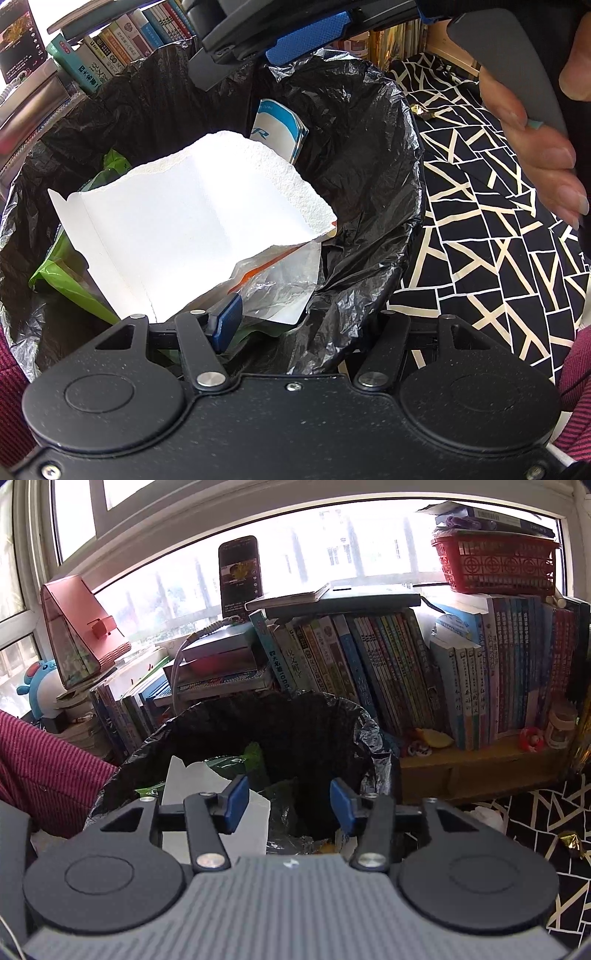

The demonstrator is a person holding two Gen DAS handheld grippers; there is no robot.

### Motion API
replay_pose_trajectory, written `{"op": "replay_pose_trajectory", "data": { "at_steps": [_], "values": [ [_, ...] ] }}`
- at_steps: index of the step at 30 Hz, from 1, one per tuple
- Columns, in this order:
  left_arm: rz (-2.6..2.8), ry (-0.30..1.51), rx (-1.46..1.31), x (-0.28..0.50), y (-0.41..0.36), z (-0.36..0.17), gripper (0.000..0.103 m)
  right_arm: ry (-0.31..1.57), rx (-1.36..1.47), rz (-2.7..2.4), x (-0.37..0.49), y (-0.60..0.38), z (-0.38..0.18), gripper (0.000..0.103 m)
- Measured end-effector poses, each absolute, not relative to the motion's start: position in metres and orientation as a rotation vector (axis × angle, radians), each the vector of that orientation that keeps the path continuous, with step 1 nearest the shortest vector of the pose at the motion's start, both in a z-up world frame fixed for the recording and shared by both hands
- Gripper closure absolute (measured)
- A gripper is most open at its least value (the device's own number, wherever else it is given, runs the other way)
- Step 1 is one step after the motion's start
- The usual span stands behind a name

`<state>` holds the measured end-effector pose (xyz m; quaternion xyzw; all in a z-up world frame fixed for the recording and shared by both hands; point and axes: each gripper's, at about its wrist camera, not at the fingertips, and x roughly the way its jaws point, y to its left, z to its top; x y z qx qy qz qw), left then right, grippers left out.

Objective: Collect trash
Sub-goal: 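Carry the paper packet into the black bag and open the right gripper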

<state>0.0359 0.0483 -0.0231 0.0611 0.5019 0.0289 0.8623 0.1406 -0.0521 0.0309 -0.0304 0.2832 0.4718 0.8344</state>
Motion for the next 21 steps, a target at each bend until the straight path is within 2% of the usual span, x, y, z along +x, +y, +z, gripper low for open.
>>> {"op": "replay_pose_trajectory", "data": {
  "at_steps": [21],
  "values": [
    [0.060,1.052,0.129,0.0362,0.0486,-0.0229,0.044,0.579,-0.070,1.000,0.1378,-0.0542,0.0336,0.032]
  ]
}}
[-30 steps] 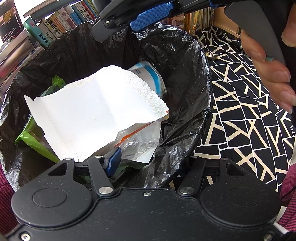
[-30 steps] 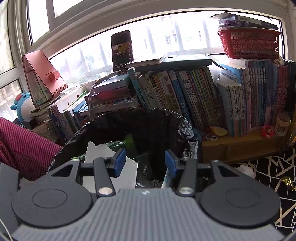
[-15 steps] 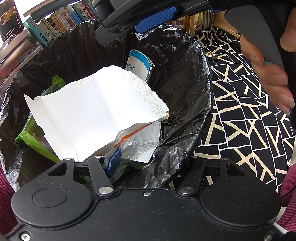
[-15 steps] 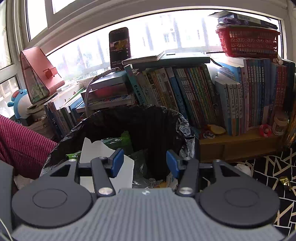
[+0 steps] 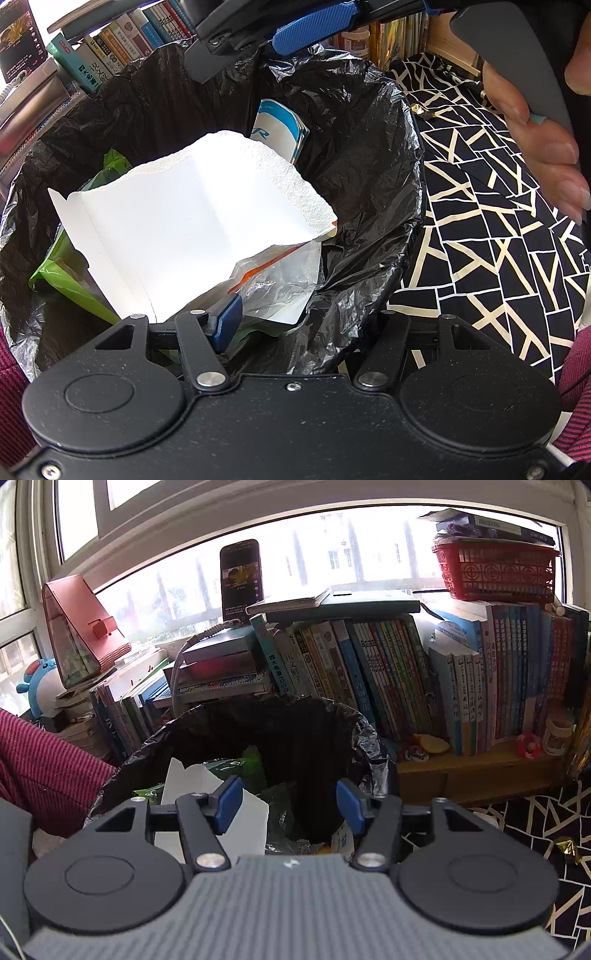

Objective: Collect trash
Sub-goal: 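Carry the paper packet into the black bag and open the right gripper, then grasp the crumpled white tissue on the rug with the right gripper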

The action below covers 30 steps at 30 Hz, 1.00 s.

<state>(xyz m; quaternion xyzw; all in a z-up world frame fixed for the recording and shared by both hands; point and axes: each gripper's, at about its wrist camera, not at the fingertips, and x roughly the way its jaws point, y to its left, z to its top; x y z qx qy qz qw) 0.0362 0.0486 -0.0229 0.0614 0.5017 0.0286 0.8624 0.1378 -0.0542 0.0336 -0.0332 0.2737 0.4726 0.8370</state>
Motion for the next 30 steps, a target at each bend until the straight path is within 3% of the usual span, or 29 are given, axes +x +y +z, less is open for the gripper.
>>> {"op": "replay_pose_trajectory", "data": {
  "at_steps": [5,18,30],
  "values": [
    [0.060,1.053,0.128,0.036,0.049,-0.023,0.044,0.565,-0.052,1.009,0.138,-0.057,0.038,0.031],
    [0.058,1.051,0.125,0.036,0.049,-0.023,0.044,0.469,0.130,0.755,0.191,-0.123,0.060,0.014],
    [0.061,1.056,0.124,0.036,0.050,-0.022,0.044,0.792,0.068,0.398,0.292,-0.123,-0.083,0.011]
  ]
}}
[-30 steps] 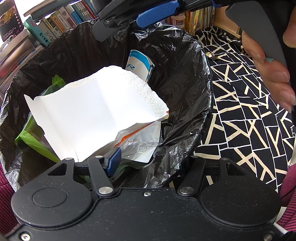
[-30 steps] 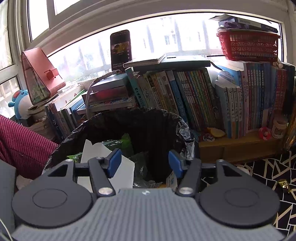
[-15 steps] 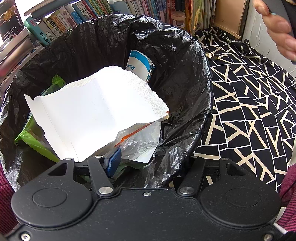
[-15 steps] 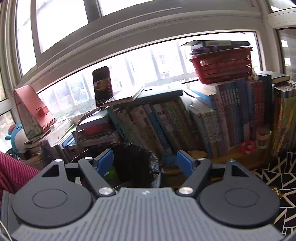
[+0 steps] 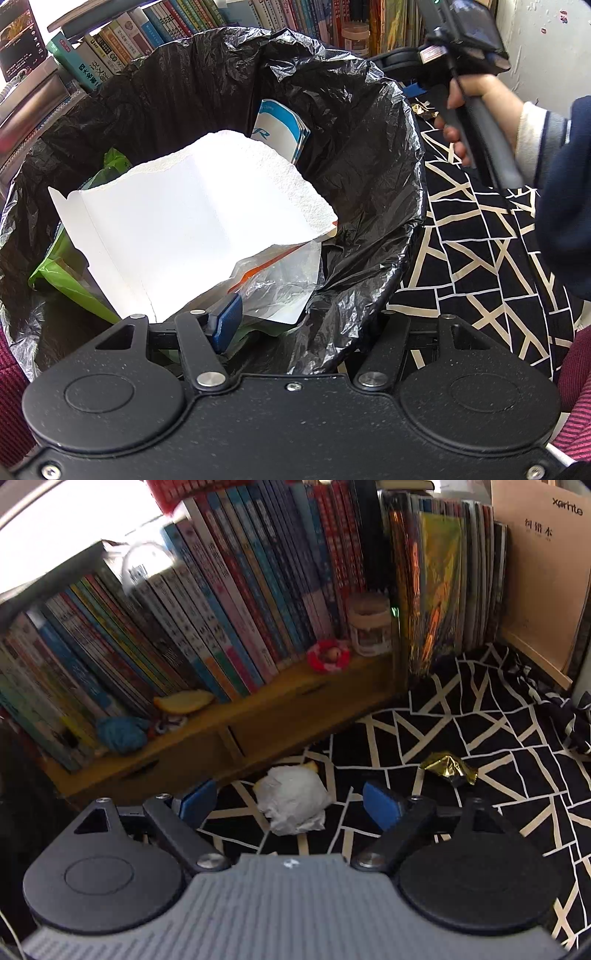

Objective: Collect trash
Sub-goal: 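Grasp the crumpled white tissue on the rug with the right gripper, then carry the white tissue into the black bag and open the right gripper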

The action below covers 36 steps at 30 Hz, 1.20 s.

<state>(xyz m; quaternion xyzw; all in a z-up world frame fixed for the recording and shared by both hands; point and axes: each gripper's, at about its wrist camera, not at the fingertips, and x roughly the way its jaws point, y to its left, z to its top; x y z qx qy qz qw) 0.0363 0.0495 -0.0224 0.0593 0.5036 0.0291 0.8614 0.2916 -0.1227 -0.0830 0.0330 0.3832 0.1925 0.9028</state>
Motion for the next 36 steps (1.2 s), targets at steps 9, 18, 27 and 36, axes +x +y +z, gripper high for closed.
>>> {"op": "replay_pose_trajectory", "data": {
  "at_steps": [9,18,27,36],
  "values": [
    [0.063,1.057,0.129,0.037,0.048,-0.023,0.044,0.888,0.030,0.343,0.333,-0.082,-0.141,0.011],
    [0.059,1.055,0.124,0.036,0.049,-0.023,0.044,0.983,0.085,0.311,0.329,-0.081,-0.158,0.072],
    [0.060,1.057,0.118,0.036,0.050,-0.023,0.044,0.942,0.037,0.328,0.296,-0.119,-0.104,0.072],
    [0.060,1.057,0.118,0.037,0.050,-0.023,0.044,0.770,0.130,0.542,0.237,-0.136,-0.002,0.069]
  ]
}}
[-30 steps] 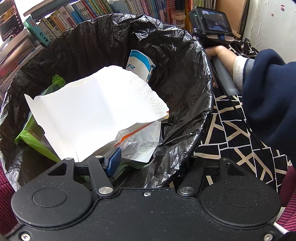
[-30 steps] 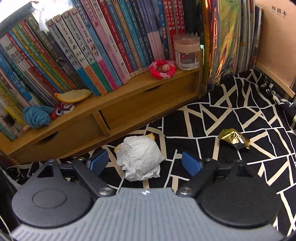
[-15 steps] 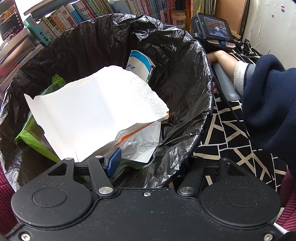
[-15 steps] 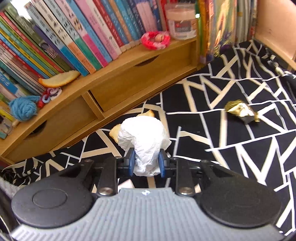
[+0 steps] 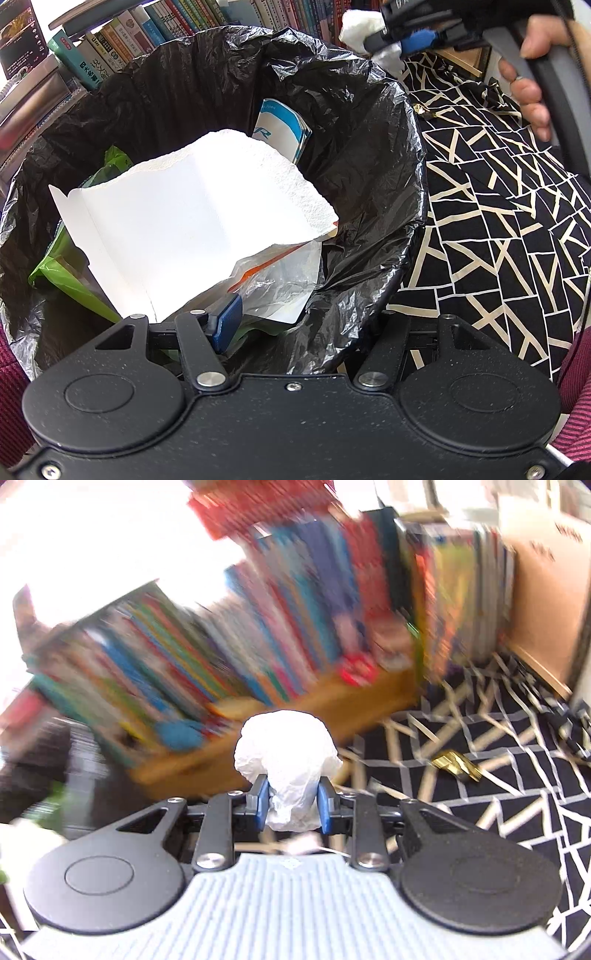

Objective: Collect trash
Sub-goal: 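Carry the white tissue into the black bag and open the right gripper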

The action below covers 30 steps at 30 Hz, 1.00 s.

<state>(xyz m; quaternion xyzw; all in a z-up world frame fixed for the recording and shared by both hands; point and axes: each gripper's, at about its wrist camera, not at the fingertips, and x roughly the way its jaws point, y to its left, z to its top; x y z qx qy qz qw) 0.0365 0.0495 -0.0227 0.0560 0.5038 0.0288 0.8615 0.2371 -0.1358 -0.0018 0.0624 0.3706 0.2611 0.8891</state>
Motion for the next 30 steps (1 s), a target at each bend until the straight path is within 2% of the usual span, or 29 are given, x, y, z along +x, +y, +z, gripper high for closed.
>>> {"op": "replay_pose_trajectory", "data": {
  "at_steps": [5,9,12,14,19,22,30],
  "values": [
    [0.060,1.054,0.120,0.036,0.050,-0.023,0.044,0.643,0.229,0.762,0.200,-0.124,0.043,0.065],
    [0.060,1.054,0.120,0.036,0.050,-0.023,0.044,0.579,0.181,0.917,0.179,-0.099,0.057,0.064],
    [0.060,1.054,0.120,0.036,0.050,-0.023,0.044,0.572,0.105,0.965,0.167,-0.080,0.054,0.059],
    [0.060,1.054,0.119,0.036,0.050,-0.023,0.044,0.585,0.058,0.970,0.161,-0.070,0.047,0.047],
    [0.060,1.054,0.119,0.036,0.050,-0.023,0.044,0.612,-0.010,0.981,0.146,-0.060,0.035,0.038],
    [0.060,1.054,0.120,0.035,0.050,-0.023,0.044,0.605,-0.033,0.987,0.142,-0.057,0.034,0.034],
    [0.060,1.054,0.119,0.035,0.050,-0.023,0.044,0.600,-0.041,0.971,0.145,-0.060,0.033,0.032]
  ]
}}
